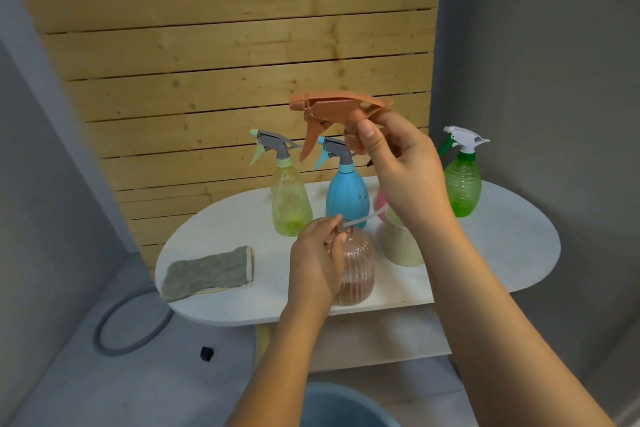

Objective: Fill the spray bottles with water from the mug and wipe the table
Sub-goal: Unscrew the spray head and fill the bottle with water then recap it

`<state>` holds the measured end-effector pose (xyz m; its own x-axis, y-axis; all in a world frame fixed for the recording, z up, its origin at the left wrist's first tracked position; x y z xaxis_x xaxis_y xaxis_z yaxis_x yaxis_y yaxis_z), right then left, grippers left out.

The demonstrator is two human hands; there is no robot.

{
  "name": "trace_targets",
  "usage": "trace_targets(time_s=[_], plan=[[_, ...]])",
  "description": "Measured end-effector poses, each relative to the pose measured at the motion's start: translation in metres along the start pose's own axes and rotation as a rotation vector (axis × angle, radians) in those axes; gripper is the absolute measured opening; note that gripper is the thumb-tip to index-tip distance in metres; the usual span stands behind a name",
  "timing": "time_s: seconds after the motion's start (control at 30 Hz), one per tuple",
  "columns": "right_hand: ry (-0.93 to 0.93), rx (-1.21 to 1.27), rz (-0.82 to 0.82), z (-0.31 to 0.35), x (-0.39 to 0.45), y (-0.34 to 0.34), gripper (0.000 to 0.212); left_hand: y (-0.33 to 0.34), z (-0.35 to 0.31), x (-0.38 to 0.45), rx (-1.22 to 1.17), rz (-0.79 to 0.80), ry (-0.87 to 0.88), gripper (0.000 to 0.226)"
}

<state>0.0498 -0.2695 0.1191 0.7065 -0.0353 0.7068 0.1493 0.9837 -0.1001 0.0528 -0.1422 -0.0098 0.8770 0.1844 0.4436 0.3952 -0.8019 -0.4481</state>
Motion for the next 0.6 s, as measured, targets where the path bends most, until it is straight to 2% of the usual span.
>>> trace_targets(time_s=[0.3,0.6], plan=[[0.046,-0.006,0.036,-0.012,-0.004,0.012,0.008,-0.002,-0.003,0.000,-0.027,-0.038,0.075,0.022],[0.076,0.157,-0.121,-0.016,-0.002,0.008,0.010,-0.001,0.000,-0.001,-0.007,-0.040,0.066,0.020]])
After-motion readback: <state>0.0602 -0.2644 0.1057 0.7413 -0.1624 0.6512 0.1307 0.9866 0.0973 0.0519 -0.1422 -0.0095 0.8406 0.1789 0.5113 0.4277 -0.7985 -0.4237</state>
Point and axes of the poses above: each hand's wrist, its own x-axis towards the middle knuckle, its own y-axis out of the palm, z = x × y, the point moved 6 cm from there along x, towards the middle knuckle, and after that the axes turned 1 degree about -y, right-handed, at the moved point
